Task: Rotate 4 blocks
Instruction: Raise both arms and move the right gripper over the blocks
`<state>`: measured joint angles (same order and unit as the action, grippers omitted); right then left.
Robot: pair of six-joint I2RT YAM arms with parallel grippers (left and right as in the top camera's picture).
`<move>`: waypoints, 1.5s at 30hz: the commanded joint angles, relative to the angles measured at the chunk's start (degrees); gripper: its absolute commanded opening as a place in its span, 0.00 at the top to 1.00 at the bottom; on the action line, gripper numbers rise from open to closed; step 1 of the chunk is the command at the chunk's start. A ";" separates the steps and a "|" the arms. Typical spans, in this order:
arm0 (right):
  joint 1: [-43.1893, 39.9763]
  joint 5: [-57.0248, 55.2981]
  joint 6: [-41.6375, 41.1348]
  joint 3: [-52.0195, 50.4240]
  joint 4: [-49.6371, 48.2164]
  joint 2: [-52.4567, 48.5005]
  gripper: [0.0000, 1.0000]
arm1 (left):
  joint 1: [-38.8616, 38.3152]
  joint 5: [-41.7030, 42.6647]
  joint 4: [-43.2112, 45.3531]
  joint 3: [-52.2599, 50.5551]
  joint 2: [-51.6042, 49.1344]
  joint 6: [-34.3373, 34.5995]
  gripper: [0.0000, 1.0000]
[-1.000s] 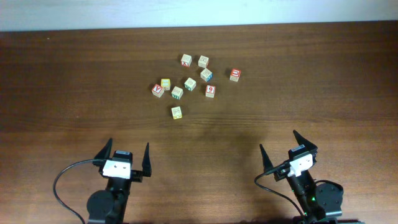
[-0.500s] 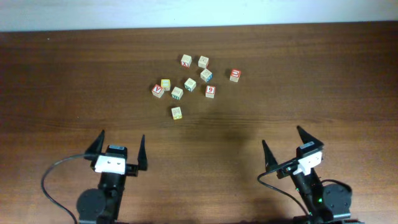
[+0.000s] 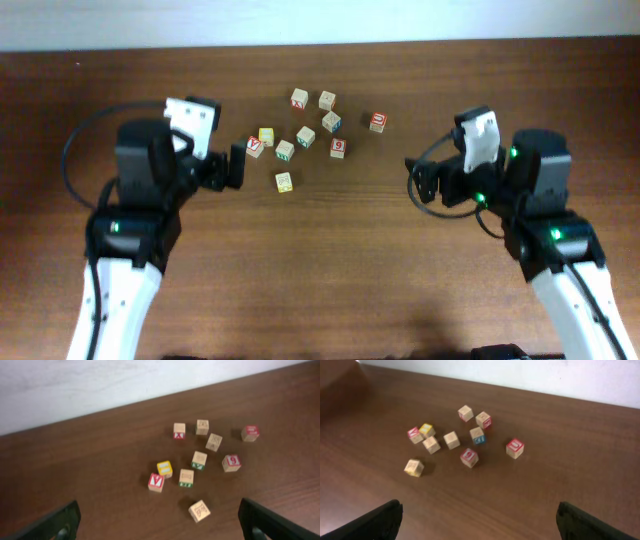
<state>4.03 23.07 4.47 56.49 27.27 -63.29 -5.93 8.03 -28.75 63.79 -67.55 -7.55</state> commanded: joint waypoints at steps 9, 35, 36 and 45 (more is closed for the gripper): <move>-0.31 3.72 2.60 33.64 22.60 -27.50 0.01 | 0.09 13.20 -21.14 35.87 -27.28 -3.28 0.01; 25.20 -37.24 -38.18 40.28 1.40 -66.58 0.68 | 8.76 -17.11 -23.41 35.78 -40.68 17.16 0.01; 25.20 -37.22 -38.16 40.28 1.92 -66.58 0.73 | 8.76 -17.11 -23.41 35.78 -40.68 17.16 0.01; 25.05 -32.06 -37.75 40.26 29.88 -59.69 0.89 | 8.72 -16.87 -23.39 35.78 -40.68 17.16 0.01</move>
<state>28.93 -11.00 -32.95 97.01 53.87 -124.95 2.50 -8.43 -52.18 98.80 -107.61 8.88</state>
